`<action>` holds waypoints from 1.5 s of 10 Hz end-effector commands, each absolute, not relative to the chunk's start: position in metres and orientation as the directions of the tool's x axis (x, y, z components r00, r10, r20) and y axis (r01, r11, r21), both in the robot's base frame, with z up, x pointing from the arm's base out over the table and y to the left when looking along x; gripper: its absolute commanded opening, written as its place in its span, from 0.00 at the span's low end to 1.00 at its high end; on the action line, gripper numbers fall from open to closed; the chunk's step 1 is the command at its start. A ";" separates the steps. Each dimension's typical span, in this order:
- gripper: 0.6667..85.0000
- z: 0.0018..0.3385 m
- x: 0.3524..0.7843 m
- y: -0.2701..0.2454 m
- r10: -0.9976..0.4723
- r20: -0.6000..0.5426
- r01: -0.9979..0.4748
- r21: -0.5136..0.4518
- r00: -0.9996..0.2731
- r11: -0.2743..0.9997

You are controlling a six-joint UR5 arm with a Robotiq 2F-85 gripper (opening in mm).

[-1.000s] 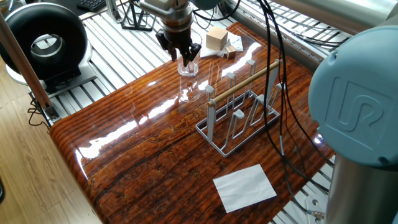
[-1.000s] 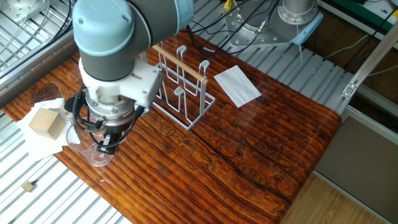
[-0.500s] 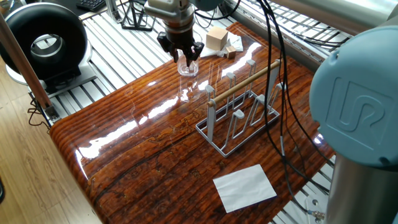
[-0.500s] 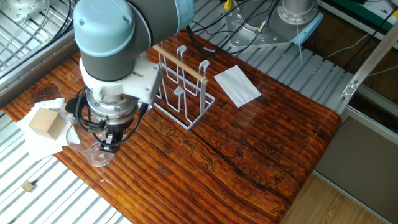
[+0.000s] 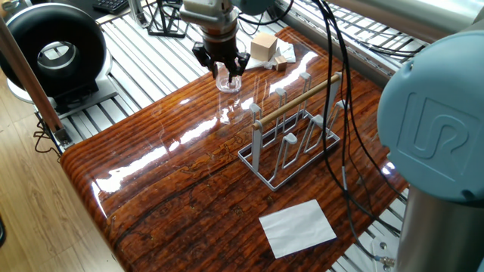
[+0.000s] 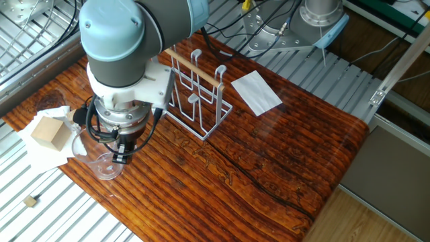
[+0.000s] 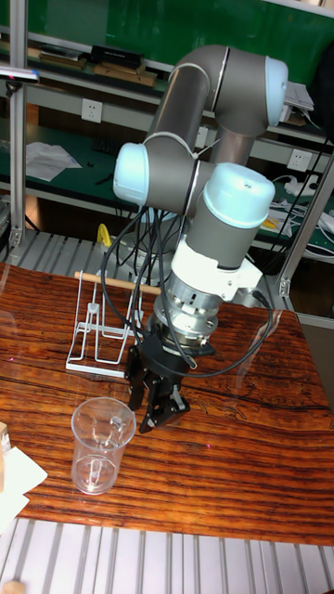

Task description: Put the cup on the cup rack

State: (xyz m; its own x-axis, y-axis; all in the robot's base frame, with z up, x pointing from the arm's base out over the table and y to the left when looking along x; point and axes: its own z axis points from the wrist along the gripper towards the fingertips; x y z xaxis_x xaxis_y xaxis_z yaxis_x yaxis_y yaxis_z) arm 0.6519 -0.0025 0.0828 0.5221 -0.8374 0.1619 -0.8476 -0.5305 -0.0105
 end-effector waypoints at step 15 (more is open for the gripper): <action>0.47 0.097 0.636 -0.011 -0.819 0.123 -0.825 -0.006 0.561 -0.566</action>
State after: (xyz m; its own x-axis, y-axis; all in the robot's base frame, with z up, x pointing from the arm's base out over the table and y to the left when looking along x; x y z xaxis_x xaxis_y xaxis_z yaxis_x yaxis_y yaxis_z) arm 0.6379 -0.0087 0.0981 0.5531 -0.8221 0.1349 -0.8300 -0.5578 0.0041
